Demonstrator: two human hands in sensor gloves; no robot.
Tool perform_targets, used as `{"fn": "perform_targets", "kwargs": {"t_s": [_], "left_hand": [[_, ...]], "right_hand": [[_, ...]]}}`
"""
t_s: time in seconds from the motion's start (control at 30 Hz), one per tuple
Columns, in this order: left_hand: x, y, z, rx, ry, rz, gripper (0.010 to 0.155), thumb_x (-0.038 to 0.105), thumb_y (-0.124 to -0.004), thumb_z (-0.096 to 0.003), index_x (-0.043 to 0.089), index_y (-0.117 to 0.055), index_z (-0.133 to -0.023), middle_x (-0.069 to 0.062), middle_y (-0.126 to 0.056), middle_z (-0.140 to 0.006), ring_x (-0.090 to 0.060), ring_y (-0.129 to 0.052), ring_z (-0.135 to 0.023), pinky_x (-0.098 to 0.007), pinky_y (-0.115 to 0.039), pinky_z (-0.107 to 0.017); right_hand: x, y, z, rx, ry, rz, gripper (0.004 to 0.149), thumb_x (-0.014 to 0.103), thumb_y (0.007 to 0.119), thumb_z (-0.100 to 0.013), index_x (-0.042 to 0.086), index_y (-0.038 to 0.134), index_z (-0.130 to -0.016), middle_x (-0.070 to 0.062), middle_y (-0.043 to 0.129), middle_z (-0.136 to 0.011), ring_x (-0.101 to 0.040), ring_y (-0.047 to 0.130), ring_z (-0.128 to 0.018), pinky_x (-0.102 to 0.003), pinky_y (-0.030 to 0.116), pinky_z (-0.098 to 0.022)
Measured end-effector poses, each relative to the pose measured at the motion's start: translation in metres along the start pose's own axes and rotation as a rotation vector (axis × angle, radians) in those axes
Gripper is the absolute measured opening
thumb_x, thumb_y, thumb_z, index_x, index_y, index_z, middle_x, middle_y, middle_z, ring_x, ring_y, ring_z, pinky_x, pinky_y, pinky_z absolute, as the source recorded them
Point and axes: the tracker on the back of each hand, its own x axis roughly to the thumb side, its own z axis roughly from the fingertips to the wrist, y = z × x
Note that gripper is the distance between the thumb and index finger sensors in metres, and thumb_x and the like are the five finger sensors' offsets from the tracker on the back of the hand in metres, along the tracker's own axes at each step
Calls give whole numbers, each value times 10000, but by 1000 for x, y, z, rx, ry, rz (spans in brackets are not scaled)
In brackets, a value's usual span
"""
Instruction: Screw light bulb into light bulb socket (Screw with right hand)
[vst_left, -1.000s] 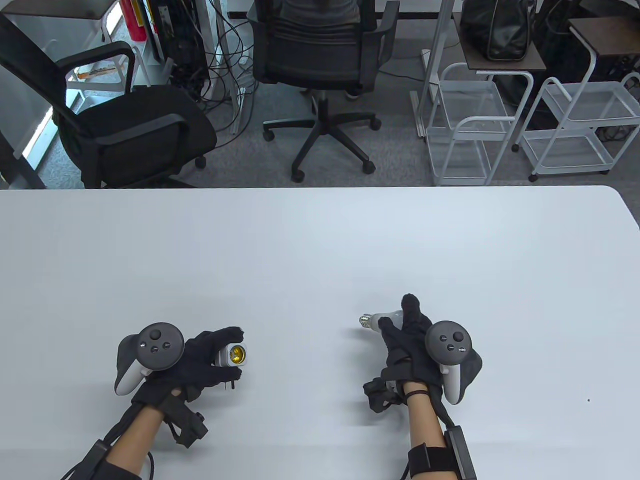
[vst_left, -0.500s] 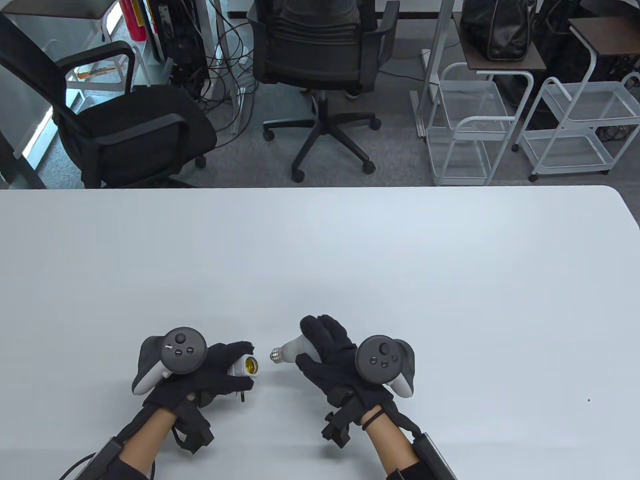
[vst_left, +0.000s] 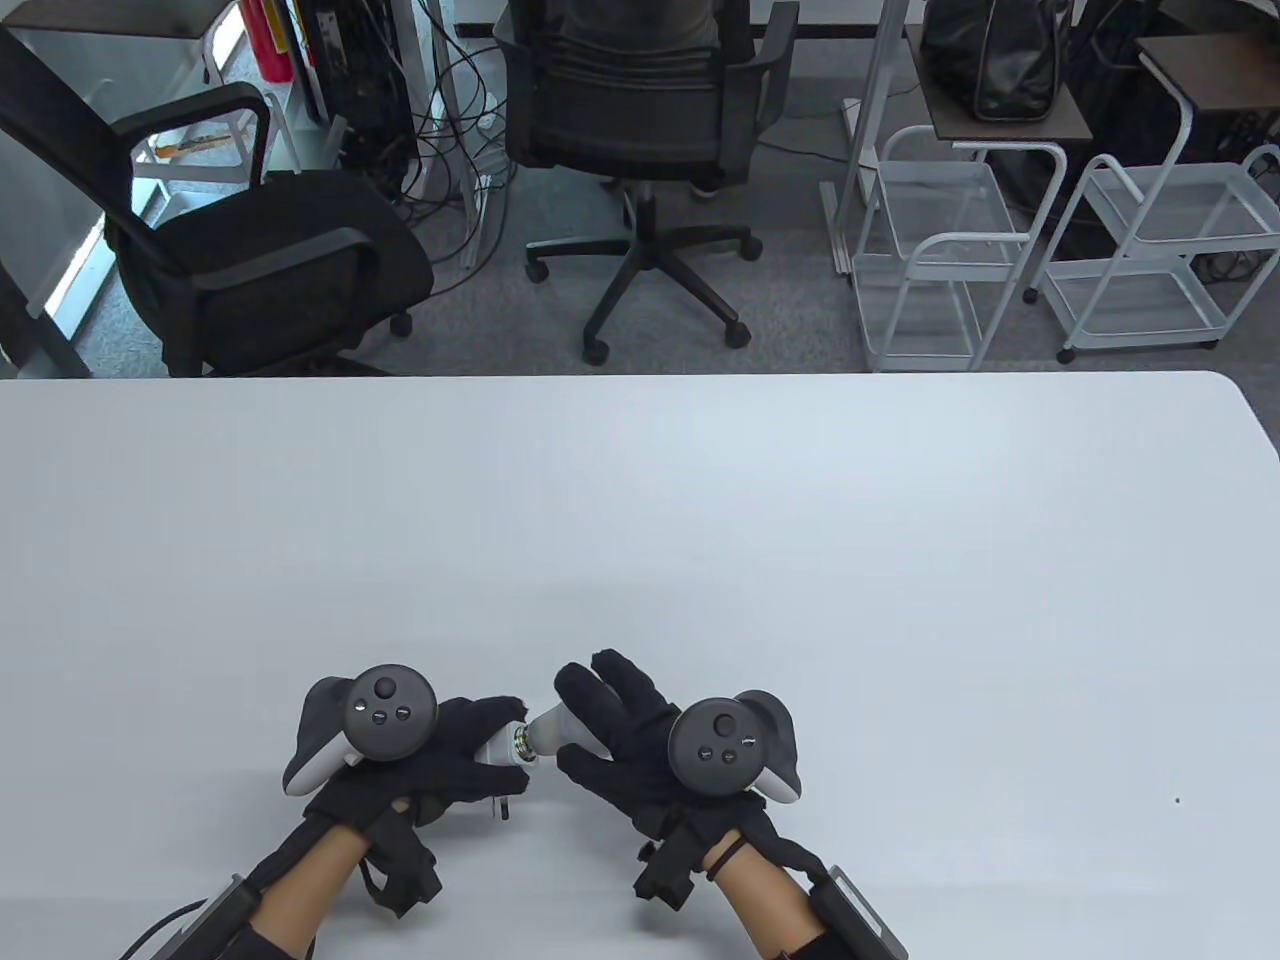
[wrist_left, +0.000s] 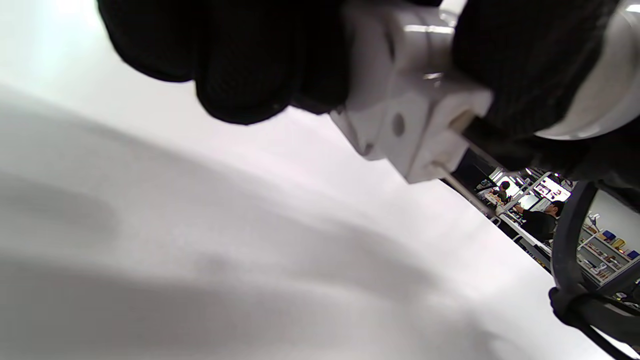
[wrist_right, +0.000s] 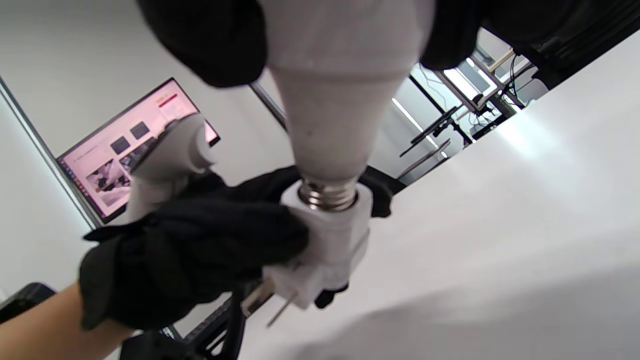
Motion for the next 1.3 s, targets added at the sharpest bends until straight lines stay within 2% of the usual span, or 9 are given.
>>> {"fn": "perform_targets", "kwargs": {"t_s": [0.2,0.5,0.7,0.93,1.1,1.3], "left_hand": [[-2,5,3,46,14,-31,763,569,-890,-456,176,-658,-1067,-149,-827,-792,-243,-857,-626,-586,-627,-693],[12,9,9,117,-23,-201,762,555,-904,-442,172,-672,-1058,-153,-835,-776,-243,-862,-611,-588,-636,-685],[14,8,9,113,-30,-202,760,555,-903,-442,174,-673,-1059,-153,-835,-776,-242,-862,-611,-588,-636,-685],[14,10,10,126,-26,-232,760,549,-906,-441,174,-671,-1058,-156,-834,-775,-245,-862,-609,-588,-636,-685],[13,11,11,139,-18,-244,758,538,-912,-440,165,-677,-1057,-164,-833,-771,-249,-861,-604,-592,-634,-682],[13,11,10,133,-16,-237,759,540,-909,-443,162,-676,-1058,-166,-836,-767,-249,-862,-601,-592,-637,-678]], "right_hand": [[-2,1,-1,81,-17,-62,582,237,695,-578,80,393,-1050,-383,237,-1003,-612,584,-778,-702,575,-505],[-10,0,1,79,12,-120,587,271,691,-589,67,389,-1048,-378,371,-982,-588,690,-716,-660,666,-449],[-13,-6,1,45,36,-117,578,341,676,-606,75,411,-1045,-431,549,-866,-443,899,-482,-514,805,-302],[-17,-3,2,53,50,-205,555,313,667,-609,54,445,-1046,-443,495,-897,-494,852,-541,-558,765,-351],[-21,2,4,55,85,-352,573,241,666,-594,20,415,-1060,-458,343,-950,-575,773,-593,-616,707,-388],[-20,1,4,28,85,-292,563,253,662,-598,22,432,-1058,-456,408,-928,-545,810,-560,-589,735,-362]]}}
